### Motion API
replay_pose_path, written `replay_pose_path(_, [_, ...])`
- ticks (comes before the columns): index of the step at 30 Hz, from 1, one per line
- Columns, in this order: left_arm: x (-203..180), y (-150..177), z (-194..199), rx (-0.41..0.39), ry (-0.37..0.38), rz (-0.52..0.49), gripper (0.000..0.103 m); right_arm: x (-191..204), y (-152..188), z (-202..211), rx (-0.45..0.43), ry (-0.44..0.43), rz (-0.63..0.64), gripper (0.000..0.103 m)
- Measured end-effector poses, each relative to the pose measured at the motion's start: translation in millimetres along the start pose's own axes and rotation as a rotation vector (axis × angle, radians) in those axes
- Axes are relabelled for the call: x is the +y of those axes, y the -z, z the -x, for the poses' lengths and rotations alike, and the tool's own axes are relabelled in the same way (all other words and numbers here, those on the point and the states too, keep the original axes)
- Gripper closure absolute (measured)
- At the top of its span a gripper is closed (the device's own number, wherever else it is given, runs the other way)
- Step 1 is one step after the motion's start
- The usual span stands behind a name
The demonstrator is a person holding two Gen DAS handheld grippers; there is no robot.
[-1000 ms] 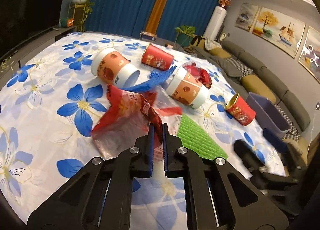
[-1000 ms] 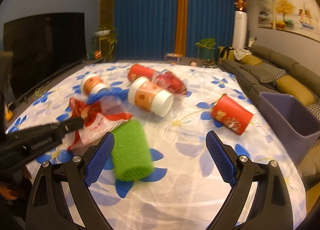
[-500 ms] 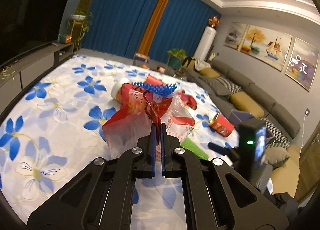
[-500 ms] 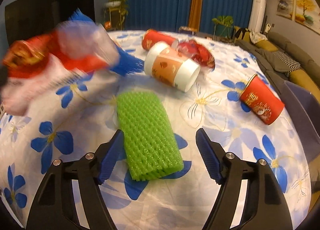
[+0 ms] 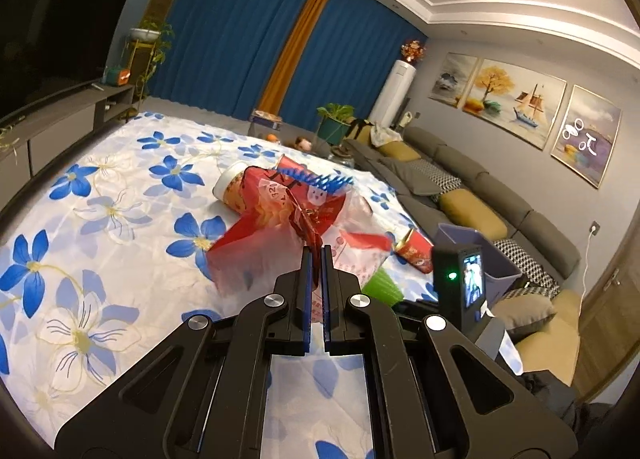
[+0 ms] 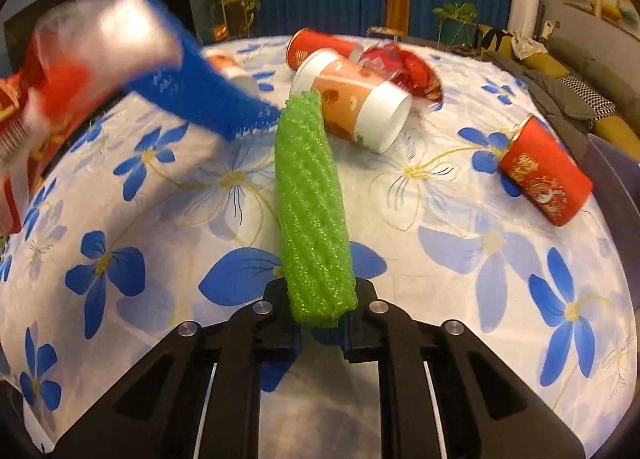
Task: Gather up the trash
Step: 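Lift and carry the wrapper and green mesh sleeve toward the purple bin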
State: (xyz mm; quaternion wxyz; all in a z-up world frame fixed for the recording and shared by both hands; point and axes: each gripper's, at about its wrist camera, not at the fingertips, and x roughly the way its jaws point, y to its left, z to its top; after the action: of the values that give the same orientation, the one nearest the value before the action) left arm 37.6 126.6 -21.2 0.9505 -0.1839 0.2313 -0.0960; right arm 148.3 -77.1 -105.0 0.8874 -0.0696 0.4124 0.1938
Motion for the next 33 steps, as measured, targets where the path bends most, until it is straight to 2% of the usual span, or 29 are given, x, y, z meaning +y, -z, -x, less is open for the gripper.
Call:
replay_pose_path(5, [-3,-2,15,-0.021,0.019,-0.023,0.100,-10,5,21,-0.058,0.008,-0.010,0.088])
replay_pose_path(11, [-1,-9,28,-0.025,0.133,0.037,0.100,-21,6,55,-0.140,0.002,-0.032,0.088])
replay_pose_path(13, [-3,-7,22,-0.006,0.091,0.017,0.100,-23,6,66,-0.167,-0.001,-0.036,0.088])
replay_pose_path(15, [-4,2,7,0.060,0.003,-0.014,0.100,-25,5,74,-0.185,-0.006,-0.039,0.088])
replay_pose_path(18, [1,7,7,0.082,0.031,0.023,0.100,-26,8,85,-0.207,-0.008,-0.037,0.088])
replay_pose_path(27, [-32,-42,61,-0.115,0.062,-0.080,0.100,-42,6,121,-0.292,-0.008,-0.060,0.088])
replay_pose_path(33, [-74,-74,44,-0.157,0.069,-0.183,0.100,-69,-8,157,-0.384,0.037,-0.081,0.088])
